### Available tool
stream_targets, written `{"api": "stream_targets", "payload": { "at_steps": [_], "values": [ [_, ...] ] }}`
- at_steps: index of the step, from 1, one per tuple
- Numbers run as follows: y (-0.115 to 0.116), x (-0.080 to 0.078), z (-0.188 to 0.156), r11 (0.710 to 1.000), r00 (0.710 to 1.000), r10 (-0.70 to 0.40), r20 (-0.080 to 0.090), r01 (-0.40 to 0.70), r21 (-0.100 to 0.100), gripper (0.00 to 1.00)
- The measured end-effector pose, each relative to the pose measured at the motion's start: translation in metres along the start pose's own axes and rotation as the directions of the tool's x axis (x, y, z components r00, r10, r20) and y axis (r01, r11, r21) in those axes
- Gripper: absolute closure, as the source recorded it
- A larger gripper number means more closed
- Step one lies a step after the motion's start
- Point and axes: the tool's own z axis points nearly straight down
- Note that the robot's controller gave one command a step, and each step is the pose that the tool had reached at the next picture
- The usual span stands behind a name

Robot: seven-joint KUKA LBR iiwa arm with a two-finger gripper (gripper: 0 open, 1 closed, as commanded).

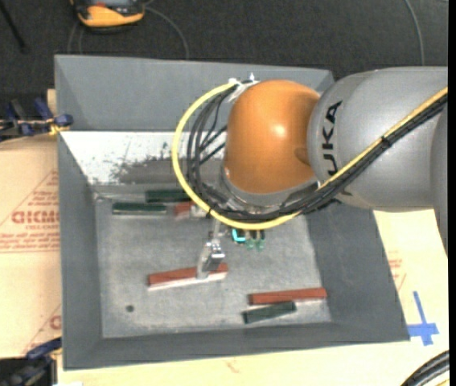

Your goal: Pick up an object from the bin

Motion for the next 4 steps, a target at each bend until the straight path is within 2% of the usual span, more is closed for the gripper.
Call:
{"api": "stream_targets", "payload": {
  "at_steps": [1, 2, 3, 4],
  "values": [
    [0.0, -0.002, -0.004, 1.0, 1.0, 0.002, 0.007, -0.002, -0.001, 0.0],
    [-0.001, -0.006, 0.037, 0.999, 0.999, 0.037, 0.016, -0.037, -0.003, 0.0],
    [-0.018, -0.033, 0.125, 0.994, 0.994, -0.106, 0.008, 0.106, -0.003, 1.0],
    [-0.018, -0.033, 0.125, 0.994, 0.994, -0.105, 0.008, 0.105, -0.003, 1.0]
  ]
}}
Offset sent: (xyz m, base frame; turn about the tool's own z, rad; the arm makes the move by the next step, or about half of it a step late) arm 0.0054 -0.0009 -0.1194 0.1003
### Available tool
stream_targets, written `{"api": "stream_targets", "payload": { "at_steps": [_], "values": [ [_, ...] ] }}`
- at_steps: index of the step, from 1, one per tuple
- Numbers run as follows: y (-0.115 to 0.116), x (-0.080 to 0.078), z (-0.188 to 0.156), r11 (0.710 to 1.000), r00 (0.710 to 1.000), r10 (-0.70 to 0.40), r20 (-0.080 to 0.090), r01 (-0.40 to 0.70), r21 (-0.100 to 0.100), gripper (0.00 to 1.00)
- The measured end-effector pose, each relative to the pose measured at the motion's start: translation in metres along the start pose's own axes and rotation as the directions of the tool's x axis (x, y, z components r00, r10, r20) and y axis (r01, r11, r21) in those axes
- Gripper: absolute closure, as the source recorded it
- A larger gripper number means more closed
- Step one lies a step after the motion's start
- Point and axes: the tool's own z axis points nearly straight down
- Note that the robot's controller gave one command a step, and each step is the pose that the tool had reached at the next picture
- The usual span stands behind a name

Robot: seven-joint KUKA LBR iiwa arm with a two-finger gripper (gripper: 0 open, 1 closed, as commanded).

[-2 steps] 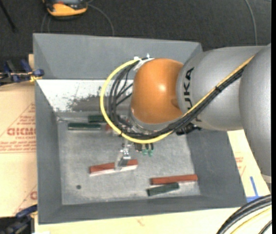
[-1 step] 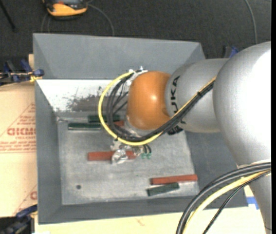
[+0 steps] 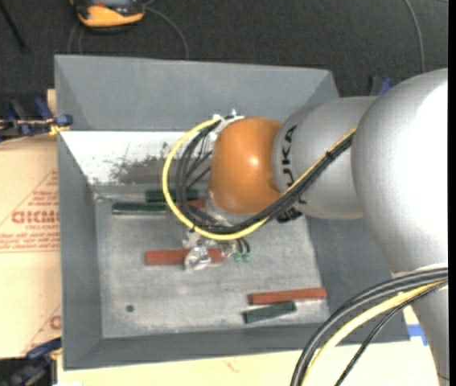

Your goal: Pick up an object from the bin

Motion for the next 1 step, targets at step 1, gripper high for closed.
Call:
{"api": "stream_targets", "payload": {
  "at_steps": [1],
  "values": [
    [0.0105, -0.0123, -0.1397, 1.0, 1.0, 0.022, 0.003, -0.022, 0.003, 1.0]
  ]
}}
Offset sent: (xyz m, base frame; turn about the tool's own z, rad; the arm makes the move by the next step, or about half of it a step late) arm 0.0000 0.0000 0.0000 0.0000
